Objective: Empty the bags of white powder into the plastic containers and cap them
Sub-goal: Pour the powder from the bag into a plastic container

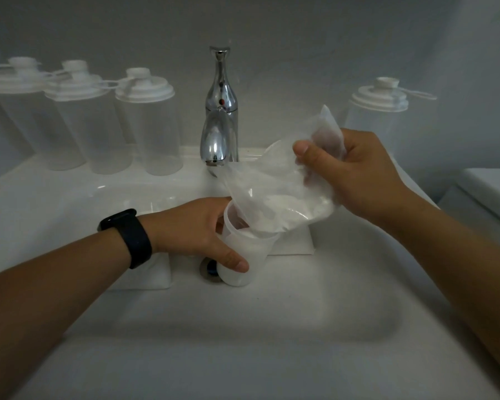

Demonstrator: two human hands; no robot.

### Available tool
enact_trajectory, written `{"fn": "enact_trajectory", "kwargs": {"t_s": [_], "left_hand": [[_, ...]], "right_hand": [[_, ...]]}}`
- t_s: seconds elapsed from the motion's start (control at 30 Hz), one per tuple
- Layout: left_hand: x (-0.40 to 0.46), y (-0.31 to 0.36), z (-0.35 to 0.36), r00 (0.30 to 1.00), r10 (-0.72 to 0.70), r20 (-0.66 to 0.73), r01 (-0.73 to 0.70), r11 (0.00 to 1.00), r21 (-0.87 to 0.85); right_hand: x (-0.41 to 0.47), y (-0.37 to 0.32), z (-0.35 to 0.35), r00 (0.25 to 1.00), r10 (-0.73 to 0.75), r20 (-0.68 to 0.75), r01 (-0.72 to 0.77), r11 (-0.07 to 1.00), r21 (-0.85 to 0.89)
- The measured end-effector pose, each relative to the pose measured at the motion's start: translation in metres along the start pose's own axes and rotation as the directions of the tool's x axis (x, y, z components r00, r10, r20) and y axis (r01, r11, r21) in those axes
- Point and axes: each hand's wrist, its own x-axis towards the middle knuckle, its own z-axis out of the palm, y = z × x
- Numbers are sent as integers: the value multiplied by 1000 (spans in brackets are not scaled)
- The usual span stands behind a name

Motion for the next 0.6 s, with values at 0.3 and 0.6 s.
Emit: {"fn": "enact_trajectory", "kwargs": {"t_s": [0.3, 0.6], "left_hand": [[-1, 1, 0, 1000, 3, 5, -3, 1000, -20], [0, 1, 0, 1000, 7, -6, -7, 1000, -9]], "right_hand": [[-1, -2, 0, 1000, -11, 1, 11, 1000, 5], [-1, -4, -2, 1000, -29, -7, 29, 1000, 10]]}}
